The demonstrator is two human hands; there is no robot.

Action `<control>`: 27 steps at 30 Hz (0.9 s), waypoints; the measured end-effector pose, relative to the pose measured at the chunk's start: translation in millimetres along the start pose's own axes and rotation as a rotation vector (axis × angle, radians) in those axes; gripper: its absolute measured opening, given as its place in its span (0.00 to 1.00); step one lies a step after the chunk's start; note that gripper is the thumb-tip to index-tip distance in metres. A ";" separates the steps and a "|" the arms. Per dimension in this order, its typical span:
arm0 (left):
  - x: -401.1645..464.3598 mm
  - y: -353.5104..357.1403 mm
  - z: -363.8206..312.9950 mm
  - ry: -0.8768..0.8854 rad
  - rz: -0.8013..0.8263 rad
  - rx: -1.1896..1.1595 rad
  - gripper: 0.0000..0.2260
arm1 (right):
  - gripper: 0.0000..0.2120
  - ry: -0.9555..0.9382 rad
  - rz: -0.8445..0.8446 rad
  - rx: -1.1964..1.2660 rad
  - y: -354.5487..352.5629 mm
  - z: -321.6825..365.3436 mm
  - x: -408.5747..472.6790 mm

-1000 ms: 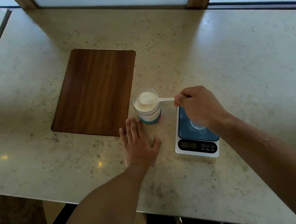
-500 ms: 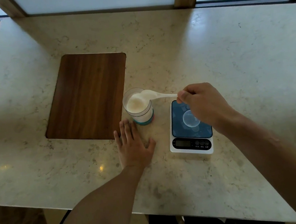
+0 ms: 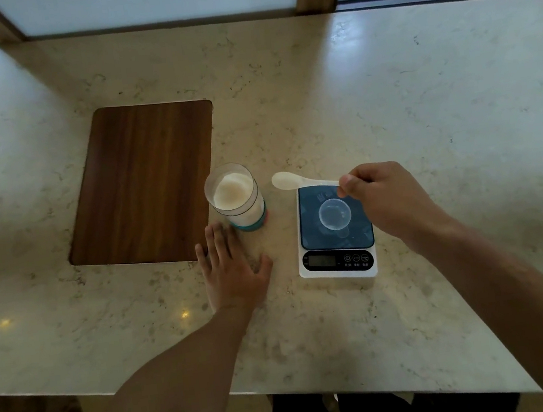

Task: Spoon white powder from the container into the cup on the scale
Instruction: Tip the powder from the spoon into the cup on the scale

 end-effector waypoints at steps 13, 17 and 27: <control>0.0 -1.3 -1.9 0.004 -0.016 -0.007 0.43 | 0.15 0.062 0.004 0.012 1.8 -43.0 -5.2; -0.2 -2.5 -2.6 0.010 -0.029 -0.018 0.43 | 0.15 0.104 0.012 0.007 5.2 -61.4 -6.4; -0.9 -2.7 -1.6 0.006 -0.033 -0.010 0.43 | 0.15 0.182 0.013 0.040 8.8 -92.3 -8.7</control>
Point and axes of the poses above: each hand's wrist, its own x-axis towards the middle knuckle, its own y-axis out of the palm, z = x × y, the point moved 9 cm from there along x, towards the middle knuckle, and after that the axes turned 14 degrees about -x, right-handed, at the moved point
